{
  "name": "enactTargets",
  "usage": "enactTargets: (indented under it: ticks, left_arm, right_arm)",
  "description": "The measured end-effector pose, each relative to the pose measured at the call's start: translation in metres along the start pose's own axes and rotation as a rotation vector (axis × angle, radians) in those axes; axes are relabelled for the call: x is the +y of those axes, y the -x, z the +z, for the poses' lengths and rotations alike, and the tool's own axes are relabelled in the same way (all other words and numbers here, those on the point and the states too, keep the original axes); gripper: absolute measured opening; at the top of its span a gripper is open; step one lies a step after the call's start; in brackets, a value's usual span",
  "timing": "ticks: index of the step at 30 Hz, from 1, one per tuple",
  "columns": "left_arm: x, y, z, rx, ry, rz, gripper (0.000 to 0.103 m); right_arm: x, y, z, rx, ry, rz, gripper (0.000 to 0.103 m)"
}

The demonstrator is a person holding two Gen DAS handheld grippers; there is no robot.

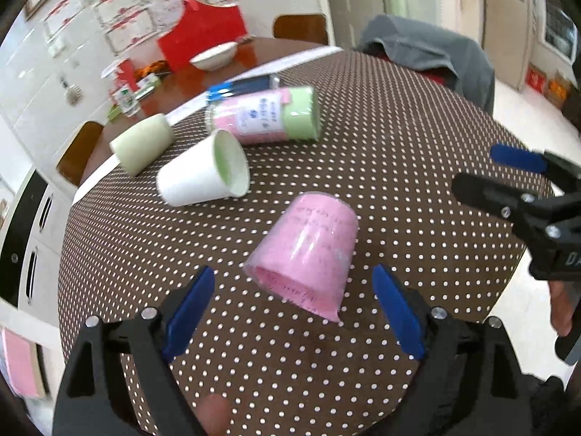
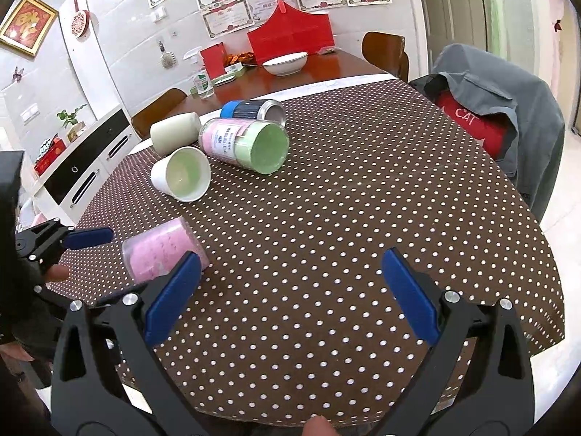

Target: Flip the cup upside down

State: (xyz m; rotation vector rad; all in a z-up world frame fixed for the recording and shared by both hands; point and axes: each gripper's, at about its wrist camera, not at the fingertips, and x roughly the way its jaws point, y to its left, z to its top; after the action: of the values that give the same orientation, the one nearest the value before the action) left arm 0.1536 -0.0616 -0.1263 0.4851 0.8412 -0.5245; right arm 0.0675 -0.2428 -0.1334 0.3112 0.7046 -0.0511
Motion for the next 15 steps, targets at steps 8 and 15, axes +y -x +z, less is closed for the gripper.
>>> enactTargets:
  ticks: [8, 15]
  left_arm:
    - [0.015, 0.034, -0.026, -0.110, 0.125, 0.034, 0.087]
    - [0.028, 0.051, -0.047, -0.159, 0.223, 0.057, 0.087]
  right_arm:
    - [0.016, 0.004, -0.002, -0.004, 0.025, 0.015, 0.097]
    - [0.035, 0.011, 0.000, -0.019, 0.067, 0.027, 0.097]
